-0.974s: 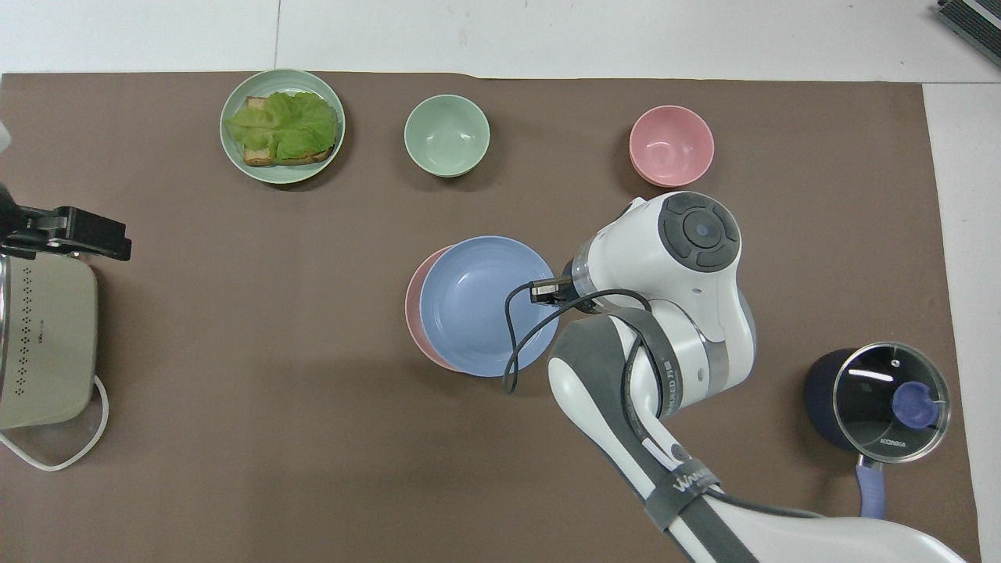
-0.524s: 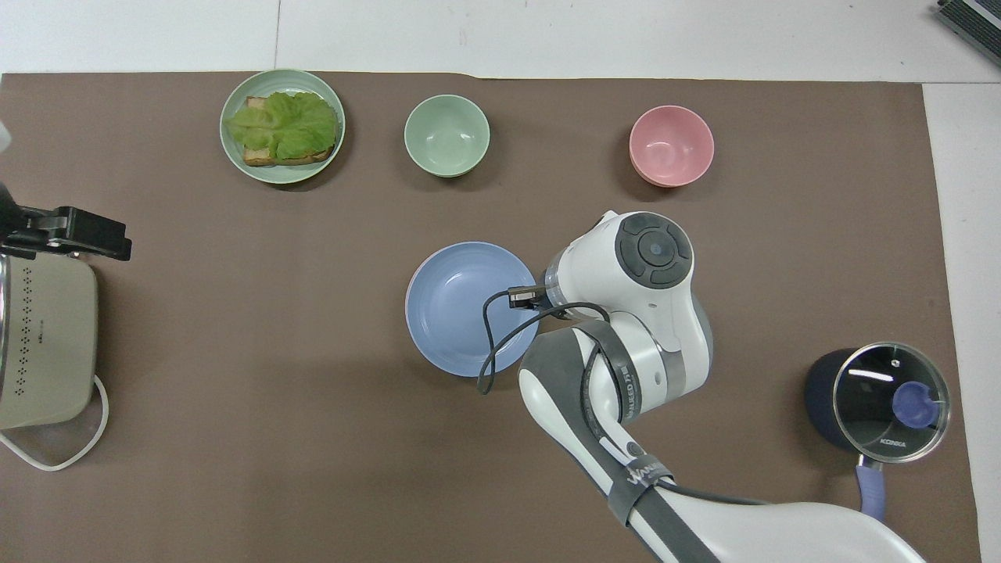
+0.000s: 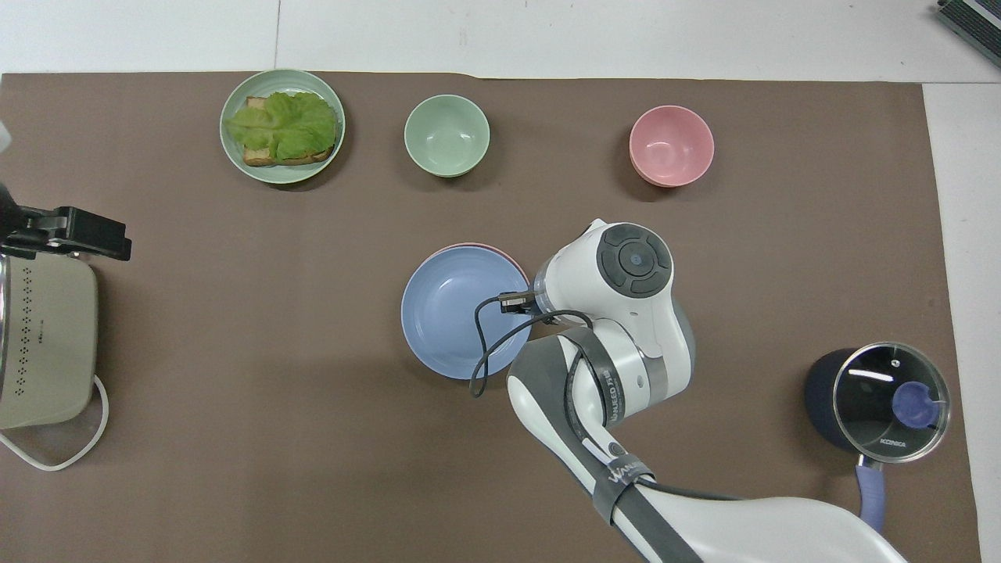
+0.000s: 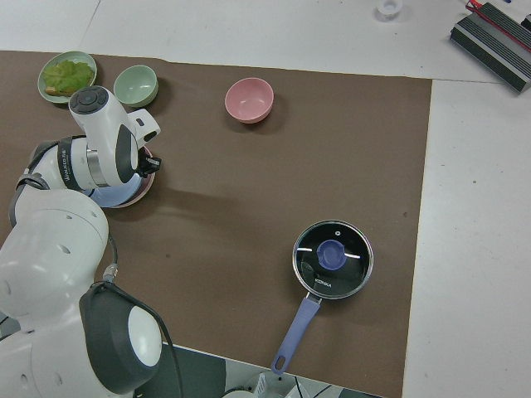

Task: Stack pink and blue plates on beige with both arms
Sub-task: 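Carry the blue bowl onto the pink bowl and release it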

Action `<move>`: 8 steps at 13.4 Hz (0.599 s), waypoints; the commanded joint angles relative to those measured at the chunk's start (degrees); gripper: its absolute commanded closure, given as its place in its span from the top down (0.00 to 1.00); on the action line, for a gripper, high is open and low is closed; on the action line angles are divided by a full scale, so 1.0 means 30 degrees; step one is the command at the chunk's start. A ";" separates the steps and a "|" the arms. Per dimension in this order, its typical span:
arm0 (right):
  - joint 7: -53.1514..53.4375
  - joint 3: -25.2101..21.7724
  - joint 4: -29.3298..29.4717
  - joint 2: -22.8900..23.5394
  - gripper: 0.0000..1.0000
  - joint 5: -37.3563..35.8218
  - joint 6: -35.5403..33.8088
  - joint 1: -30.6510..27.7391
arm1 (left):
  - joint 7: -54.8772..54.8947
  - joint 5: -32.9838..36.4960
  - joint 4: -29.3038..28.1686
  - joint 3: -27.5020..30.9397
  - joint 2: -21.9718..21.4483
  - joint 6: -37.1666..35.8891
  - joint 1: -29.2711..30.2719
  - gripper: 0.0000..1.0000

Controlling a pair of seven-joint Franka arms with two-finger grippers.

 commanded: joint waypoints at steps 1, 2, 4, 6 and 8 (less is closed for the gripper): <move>0.0055 0.0016 0.0055 0.0172 0.57 0.0492 0.0523 0.0180 | 0.0202 0.0269 -0.0099 -0.0017 -0.0129 -0.0177 0.0056 1.00; 0.0026 -0.0013 0.0201 0.0056 1.00 0.0492 0.0436 0.0151 | 0.0202 0.0269 -0.0099 -0.0017 -0.0129 -0.0177 0.0056 1.00; -0.0120 -0.0042 0.0407 -0.0528 1.00 0.0463 0.0290 -0.0199 | 0.0173 0.0269 -0.0099 -0.0017 -0.0129 -0.0177 0.0056 1.00; -0.0150 -0.0100 0.0379 -0.1143 1.00 0.0201 0.0114 -0.0493 | 0.0202 0.0269 -0.0099 -0.0017 -0.0129 -0.0177 0.0056 1.00; -0.0790 -0.0218 0.0379 -0.1991 1.00 0.0054 -0.0586 -0.1046 | 0.0202 0.0269 -0.0099 -0.0017 -0.0129 -0.0177 0.0056 1.00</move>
